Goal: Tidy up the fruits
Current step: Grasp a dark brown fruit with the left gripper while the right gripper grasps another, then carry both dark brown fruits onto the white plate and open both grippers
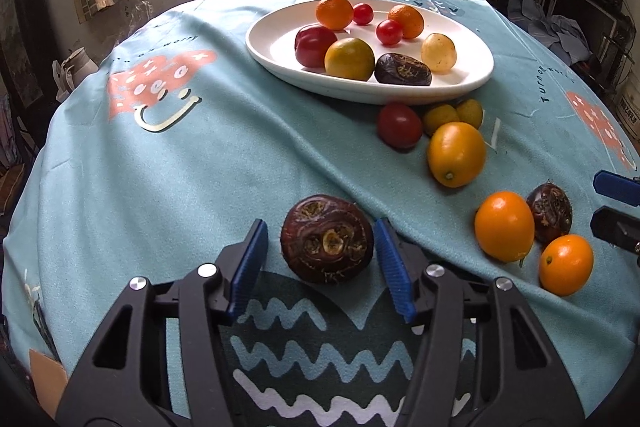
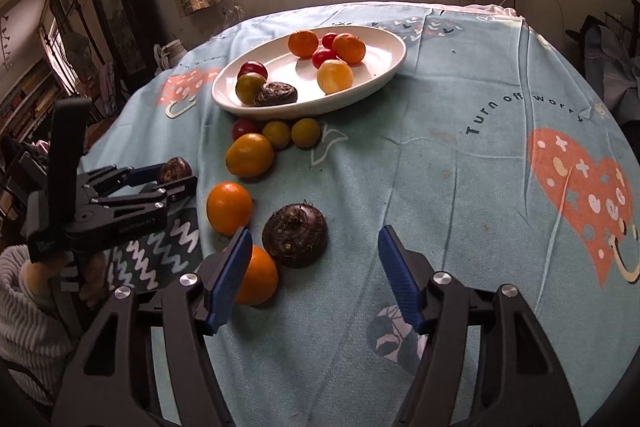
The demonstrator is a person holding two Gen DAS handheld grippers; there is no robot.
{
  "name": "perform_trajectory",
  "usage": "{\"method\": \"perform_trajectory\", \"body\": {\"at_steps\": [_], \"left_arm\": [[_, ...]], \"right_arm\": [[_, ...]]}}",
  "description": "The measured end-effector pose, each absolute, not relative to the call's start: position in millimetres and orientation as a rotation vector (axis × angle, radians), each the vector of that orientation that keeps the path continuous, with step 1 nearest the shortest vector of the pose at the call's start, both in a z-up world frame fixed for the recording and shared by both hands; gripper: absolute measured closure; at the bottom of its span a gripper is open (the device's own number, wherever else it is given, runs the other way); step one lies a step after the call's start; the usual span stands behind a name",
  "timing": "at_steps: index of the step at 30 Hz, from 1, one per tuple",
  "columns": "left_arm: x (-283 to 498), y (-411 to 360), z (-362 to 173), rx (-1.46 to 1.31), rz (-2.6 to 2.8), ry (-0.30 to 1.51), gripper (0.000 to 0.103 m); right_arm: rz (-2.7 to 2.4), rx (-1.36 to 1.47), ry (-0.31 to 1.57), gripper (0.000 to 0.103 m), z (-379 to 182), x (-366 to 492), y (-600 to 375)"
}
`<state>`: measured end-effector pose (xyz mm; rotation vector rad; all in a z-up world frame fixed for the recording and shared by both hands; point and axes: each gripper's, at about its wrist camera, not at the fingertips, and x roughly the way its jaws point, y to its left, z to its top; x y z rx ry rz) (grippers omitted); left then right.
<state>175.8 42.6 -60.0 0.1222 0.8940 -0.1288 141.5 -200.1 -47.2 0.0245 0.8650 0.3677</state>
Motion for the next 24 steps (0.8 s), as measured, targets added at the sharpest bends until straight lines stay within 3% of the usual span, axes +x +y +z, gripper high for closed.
{"method": "perform_trajectory", "body": {"at_steps": [14, 17, 20, 22, 24], "left_arm": [[179, 50, -62, 0.106, -0.065, 0.914, 0.015], [179, 50, -62, 0.109, -0.064, 0.912, 0.015], [179, 48, -62, 0.116, -0.071, 0.908, 0.015], [177, 47, -61, 0.119, -0.086, 0.902, 0.017], [175, 43, -60, 0.123, -0.109, 0.898, 0.017]], "right_arm": [[0.430, -0.140, 0.865, 0.042, -53, 149, -170], [0.455, -0.102, 0.896, 0.043, -57, 154, -168], [0.467, -0.058, 0.923, 0.049, -60, 160, -171], [0.460, -0.064, 0.931, 0.059, -60, 161, -173], [0.475, -0.070, 0.946, 0.061, -62, 161, -176]]}}
